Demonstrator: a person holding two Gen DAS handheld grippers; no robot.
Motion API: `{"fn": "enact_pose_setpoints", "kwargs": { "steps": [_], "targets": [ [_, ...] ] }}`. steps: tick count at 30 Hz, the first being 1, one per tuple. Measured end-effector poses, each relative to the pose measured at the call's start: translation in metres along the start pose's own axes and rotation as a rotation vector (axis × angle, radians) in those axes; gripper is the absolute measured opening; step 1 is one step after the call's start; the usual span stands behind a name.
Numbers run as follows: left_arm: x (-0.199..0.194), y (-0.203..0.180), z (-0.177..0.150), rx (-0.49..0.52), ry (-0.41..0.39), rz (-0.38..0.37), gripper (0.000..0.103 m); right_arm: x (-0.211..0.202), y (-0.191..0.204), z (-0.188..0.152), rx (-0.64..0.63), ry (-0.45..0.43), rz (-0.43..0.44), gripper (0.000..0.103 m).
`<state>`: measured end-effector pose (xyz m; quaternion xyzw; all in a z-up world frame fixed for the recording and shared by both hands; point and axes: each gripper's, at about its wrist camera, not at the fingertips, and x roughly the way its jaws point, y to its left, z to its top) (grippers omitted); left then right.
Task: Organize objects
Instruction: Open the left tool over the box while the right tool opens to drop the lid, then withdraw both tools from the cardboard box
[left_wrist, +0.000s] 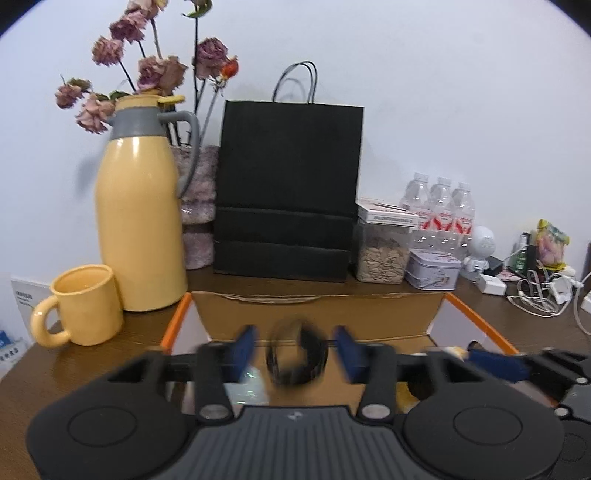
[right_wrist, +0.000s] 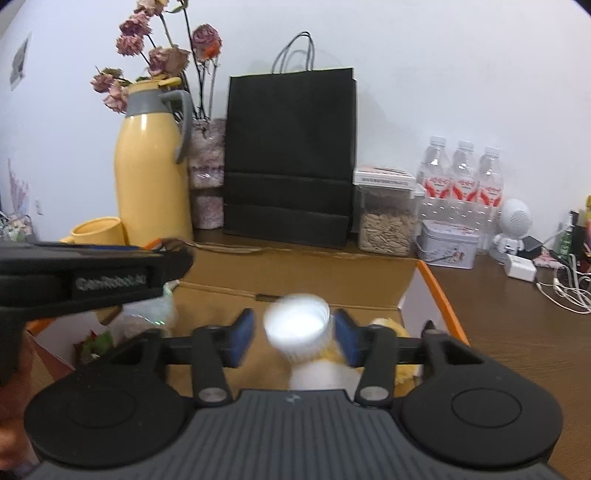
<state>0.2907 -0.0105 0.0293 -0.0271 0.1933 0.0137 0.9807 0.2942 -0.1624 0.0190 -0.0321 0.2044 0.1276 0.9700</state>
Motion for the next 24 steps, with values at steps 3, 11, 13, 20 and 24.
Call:
{"fn": "enact_pose_setpoints", "kwargs": {
  "steps": [3, 11, 13, 20, 24],
  "targets": [
    [-0.005, 0.004, -0.001, -0.011, -0.045, 0.022, 0.103, -0.003, -0.005, -0.001, 0.012, -0.011, -0.018, 0.103],
    [-0.012, 0.011, 0.001, -0.039, -0.049, 0.023, 0.103, -0.009, -0.011, -0.002, 0.031, -0.026, -0.041, 0.103],
    [-0.014, 0.011, 0.0, -0.039, -0.053, 0.019, 0.103, -0.011, -0.01, -0.002, 0.028, -0.032, -0.042, 0.103],
    [-0.02, 0.009, -0.001, -0.032, -0.057, 0.007, 0.103, -0.02, -0.01, -0.002, 0.019, -0.042, -0.052, 0.103],
    [-0.027, 0.01, -0.003, -0.033, -0.069, -0.001, 0.103, -0.027, -0.013, -0.003, 0.02, -0.058, -0.056, 0.103]
  ]
}}
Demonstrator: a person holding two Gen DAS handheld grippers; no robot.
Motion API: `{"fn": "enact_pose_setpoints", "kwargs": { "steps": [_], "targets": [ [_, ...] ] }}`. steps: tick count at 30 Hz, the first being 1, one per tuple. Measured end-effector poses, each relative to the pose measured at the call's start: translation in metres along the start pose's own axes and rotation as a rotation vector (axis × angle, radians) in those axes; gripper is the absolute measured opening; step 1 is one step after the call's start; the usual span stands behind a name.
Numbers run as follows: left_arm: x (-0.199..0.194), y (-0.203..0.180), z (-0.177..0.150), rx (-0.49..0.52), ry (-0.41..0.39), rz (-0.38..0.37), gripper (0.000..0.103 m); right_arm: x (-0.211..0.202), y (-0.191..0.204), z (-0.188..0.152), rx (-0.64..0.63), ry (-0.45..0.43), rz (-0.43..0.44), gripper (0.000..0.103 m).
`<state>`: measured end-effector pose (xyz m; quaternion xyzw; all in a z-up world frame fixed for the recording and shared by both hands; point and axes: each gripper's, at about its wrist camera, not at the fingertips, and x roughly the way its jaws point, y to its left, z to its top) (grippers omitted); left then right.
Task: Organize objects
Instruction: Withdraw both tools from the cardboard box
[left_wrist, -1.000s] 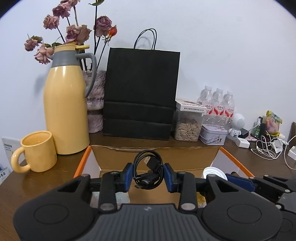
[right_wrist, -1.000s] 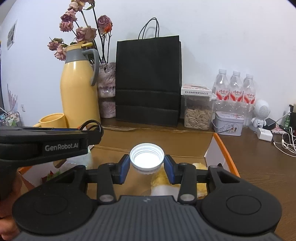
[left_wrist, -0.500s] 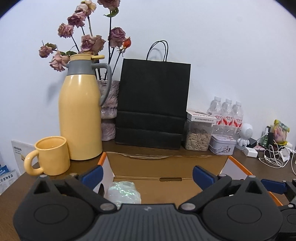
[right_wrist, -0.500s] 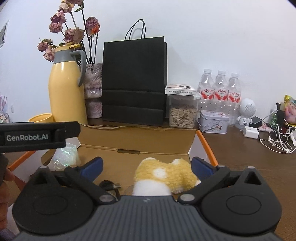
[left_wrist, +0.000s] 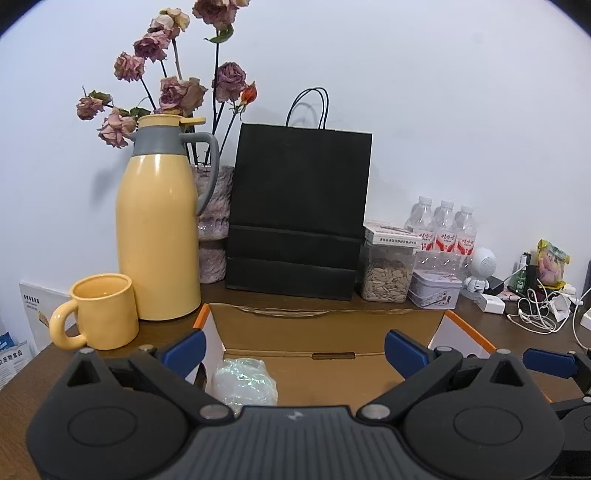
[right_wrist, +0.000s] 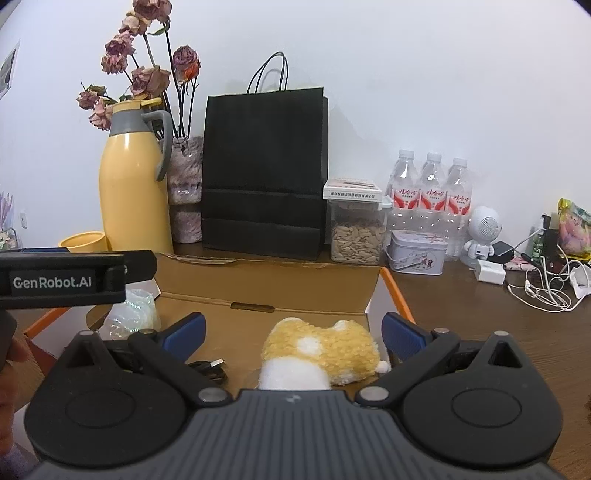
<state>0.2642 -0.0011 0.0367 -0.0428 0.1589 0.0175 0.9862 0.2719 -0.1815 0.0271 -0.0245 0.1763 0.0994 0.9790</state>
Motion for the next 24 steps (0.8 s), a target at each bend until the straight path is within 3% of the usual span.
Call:
{"fn": "enact_pose_setpoints", "kwargs": {
  "steps": [11, 24],
  "targets": [
    [-0.032, 0.001, -0.005, 0.023, -0.024, -0.024, 0.103, -0.029, -0.006, -0.01, -0.038, -0.029, 0.005, 0.103],
    [-0.072, 0.013, -0.025, 0.065, 0.065, -0.033, 0.103, -0.071, -0.008, -0.034, -0.061, -0.002, 0.005, 0.103]
  ]
}}
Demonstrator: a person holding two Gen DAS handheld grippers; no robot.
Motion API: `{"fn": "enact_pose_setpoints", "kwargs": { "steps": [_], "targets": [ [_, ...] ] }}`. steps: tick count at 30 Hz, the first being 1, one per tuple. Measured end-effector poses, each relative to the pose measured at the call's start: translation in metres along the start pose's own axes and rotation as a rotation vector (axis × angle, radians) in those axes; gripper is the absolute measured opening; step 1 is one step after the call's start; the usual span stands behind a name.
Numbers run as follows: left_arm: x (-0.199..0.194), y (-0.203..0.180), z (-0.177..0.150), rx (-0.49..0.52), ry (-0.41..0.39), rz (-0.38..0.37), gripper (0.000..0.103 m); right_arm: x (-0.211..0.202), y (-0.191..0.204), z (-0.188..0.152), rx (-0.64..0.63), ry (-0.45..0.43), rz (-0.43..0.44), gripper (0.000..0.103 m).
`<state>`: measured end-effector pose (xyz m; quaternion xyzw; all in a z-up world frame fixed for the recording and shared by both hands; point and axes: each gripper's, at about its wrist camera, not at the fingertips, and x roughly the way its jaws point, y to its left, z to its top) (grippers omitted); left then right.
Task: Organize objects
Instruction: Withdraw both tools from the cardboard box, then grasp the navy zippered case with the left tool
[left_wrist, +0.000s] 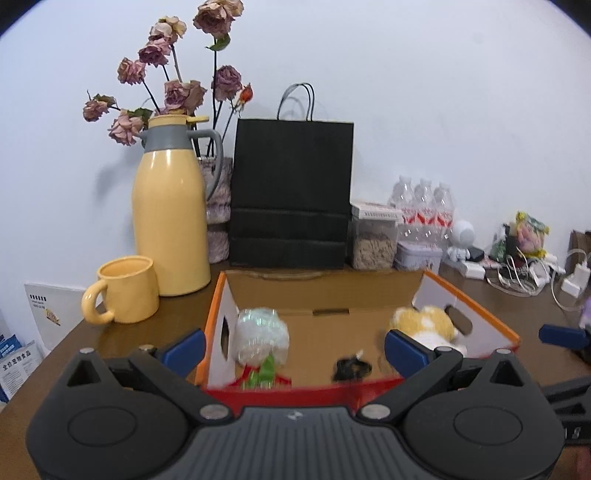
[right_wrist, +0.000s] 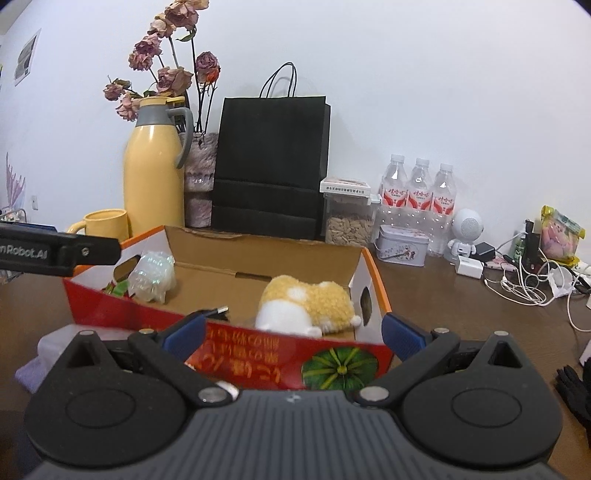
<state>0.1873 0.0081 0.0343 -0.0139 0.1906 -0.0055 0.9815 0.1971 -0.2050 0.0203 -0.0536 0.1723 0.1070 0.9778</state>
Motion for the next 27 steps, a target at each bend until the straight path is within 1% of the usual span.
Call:
{"fn": "enact_pose_setpoints", "kwargs": {
  "steps": [7, 13, 20, 22, 24, 27],
  "targets": [
    [-0.031, -0.003, -0.02, 0.052, 0.055, -0.031, 0.103, -0.022, -0.002, -0.014, -0.01, 0.028, 0.009, 0.103],
    [-0.051, -0.015, -0.044, 0.112, 0.117, -0.083, 0.103, -0.041, -0.01, -0.029, -0.013, 0.052, 0.004, 0.103],
    [-0.058, -0.033, -0.069, 0.175, 0.174, -0.18, 0.103, -0.056, -0.026, -0.042, 0.0, 0.077, -0.014, 0.103],
    [-0.056, -0.04, -0.074, 0.206, 0.19, -0.187, 0.103, -0.059, -0.031, -0.045, 0.003, 0.081, -0.016, 0.103],
    [-0.051, -0.049, -0.079, 0.241, 0.21, -0.174, 0.103, -0.061, -0.035, -0.047, 0.007, 0.082, -0.015, 0.103],
    [-0.042, -0.056, -0.084, 0.249, 0.23, -0.174, 0.103, -0.062, -0.042, -0.048, 0.012, 0.088, -0.014, 0.103]
  ]
}}
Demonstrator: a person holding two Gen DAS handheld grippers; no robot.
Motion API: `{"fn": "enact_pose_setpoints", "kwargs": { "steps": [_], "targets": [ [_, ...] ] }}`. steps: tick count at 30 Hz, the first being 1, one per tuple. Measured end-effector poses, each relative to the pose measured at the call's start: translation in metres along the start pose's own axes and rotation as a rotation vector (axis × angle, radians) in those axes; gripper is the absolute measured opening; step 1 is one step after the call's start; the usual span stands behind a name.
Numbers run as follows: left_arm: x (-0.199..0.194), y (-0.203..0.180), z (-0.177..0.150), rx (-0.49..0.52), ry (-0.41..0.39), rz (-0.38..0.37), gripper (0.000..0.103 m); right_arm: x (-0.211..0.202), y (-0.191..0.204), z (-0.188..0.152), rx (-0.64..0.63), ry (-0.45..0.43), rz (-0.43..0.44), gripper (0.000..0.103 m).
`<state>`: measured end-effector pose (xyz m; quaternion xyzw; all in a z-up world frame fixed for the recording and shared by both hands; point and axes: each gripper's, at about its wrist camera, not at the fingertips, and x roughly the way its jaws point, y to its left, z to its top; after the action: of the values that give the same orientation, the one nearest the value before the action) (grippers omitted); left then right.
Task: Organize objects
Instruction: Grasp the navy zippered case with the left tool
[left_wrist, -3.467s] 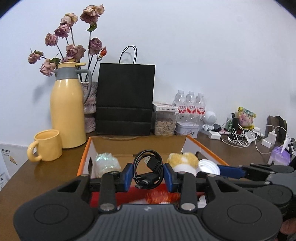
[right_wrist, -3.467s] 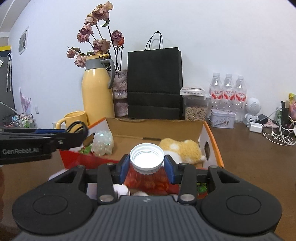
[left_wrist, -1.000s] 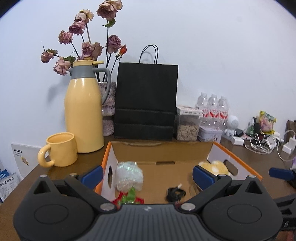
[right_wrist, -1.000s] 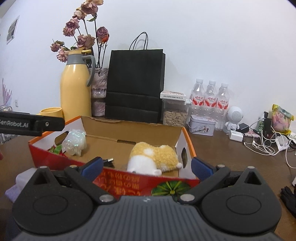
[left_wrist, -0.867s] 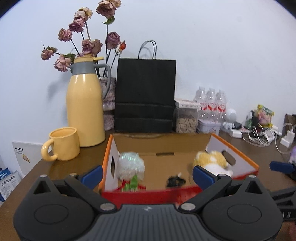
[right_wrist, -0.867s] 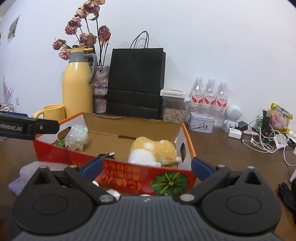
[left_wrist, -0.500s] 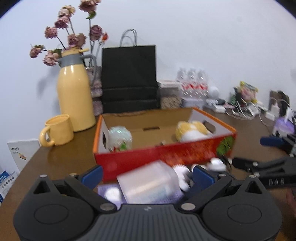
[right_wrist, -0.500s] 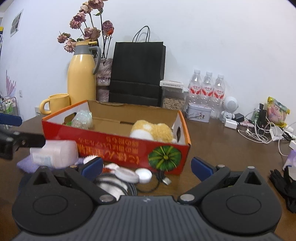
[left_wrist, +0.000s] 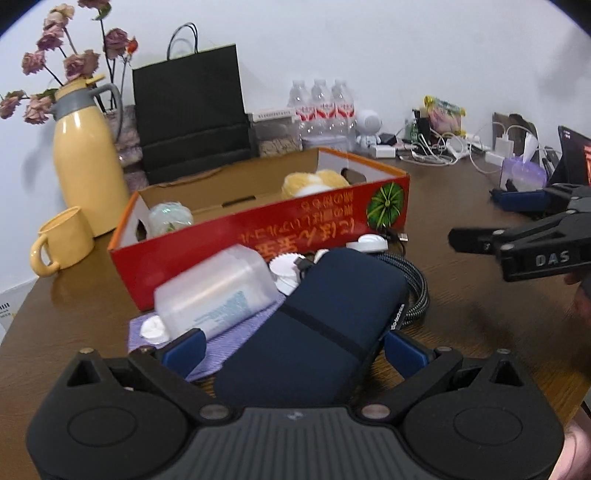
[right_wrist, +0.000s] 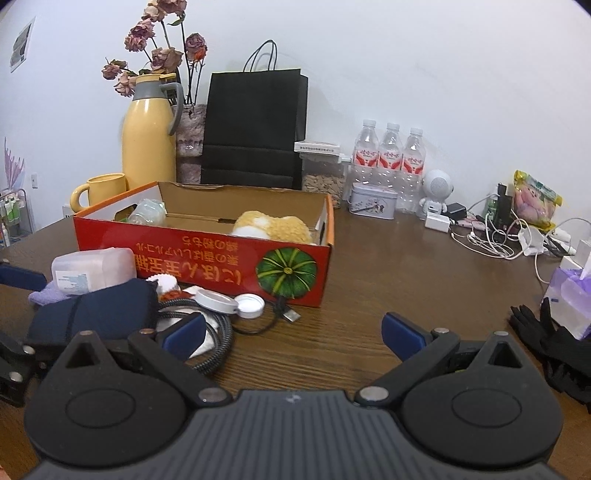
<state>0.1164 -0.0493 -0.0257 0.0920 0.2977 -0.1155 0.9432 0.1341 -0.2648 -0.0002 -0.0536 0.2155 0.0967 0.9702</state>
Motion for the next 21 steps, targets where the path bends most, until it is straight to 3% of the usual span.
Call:
{"fn": "enact_pose_setpoints", "kwargs": {
  "steps": [6, 11, 15, 21],
  "targets": [
    [0.012, 0.002, -0.004, -0.078, -0.01, -0.042, 0.103, 0.003, -0.013, -0.007, 0.017, 0.016, -0.004, 0.103],
    [0.006, 0.004, -0.008, -0.134, -0.029, -0.048, 0.093, 0.006, -0.02, -0.013, 0.039, 0.027, -0.008, 0.103],
    [-0.005, -0.004, -0.011, -0.149, -0.023, -0.006, 0.079, 0.004, -0.021, -0.014, 0.046, 0.02, -0.005, 0.103],
    [-0.019, -0.016, -0.014, -0.204, 0.014, 0.033, 0.077, 0.002, -0.02, -0.015, 0.049, 0.017, -0.005, 0.103]
  ]
}}
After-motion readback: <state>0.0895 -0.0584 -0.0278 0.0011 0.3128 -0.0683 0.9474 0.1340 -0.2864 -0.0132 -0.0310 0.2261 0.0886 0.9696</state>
